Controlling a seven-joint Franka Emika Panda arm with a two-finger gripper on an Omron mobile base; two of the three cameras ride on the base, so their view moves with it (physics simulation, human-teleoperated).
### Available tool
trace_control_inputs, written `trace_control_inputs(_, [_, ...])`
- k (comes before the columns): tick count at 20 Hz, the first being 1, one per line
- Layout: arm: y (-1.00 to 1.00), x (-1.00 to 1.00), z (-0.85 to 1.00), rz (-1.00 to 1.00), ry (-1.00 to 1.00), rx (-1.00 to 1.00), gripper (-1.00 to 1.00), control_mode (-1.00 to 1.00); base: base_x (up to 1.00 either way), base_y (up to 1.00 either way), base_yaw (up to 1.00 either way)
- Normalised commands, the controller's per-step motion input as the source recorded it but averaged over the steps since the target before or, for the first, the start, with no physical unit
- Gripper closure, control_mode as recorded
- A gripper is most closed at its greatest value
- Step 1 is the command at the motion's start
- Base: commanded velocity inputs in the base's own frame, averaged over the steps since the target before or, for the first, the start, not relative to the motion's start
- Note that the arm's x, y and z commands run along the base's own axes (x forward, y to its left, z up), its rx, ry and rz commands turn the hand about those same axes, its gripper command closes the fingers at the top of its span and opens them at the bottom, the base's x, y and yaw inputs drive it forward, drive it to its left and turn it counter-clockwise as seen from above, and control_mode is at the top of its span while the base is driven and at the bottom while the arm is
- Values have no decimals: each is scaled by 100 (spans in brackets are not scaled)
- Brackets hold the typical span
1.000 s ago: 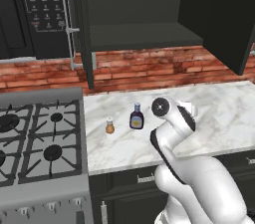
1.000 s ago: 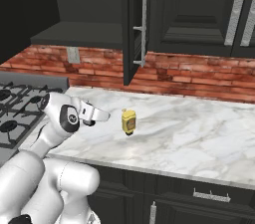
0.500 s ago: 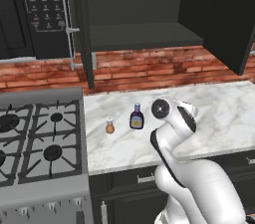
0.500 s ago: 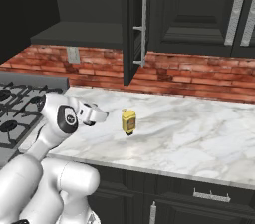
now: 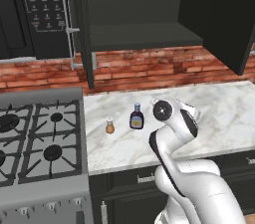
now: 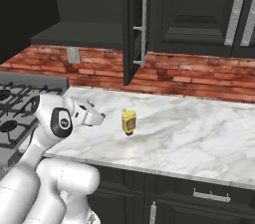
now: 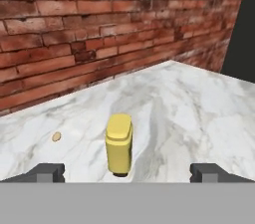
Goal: There are various items on the counter. Only move the condiments/shakers into the cabinet.
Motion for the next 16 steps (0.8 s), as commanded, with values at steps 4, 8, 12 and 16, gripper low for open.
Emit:
trace_control_inputs(4, [-2,1,-15,0,3,0,-100,-100,0,0,0])
trace_control_inputs(8, [-29,19,-5,0,23,8,-100,-100,0,0,0])
trace_control_inputs(12, [-47,21,0,0,19,17,-100,-100,0,0,0])
trace_control_inputs(16, [-38,5,0,2,6,13,-100,-100,0,0,0])
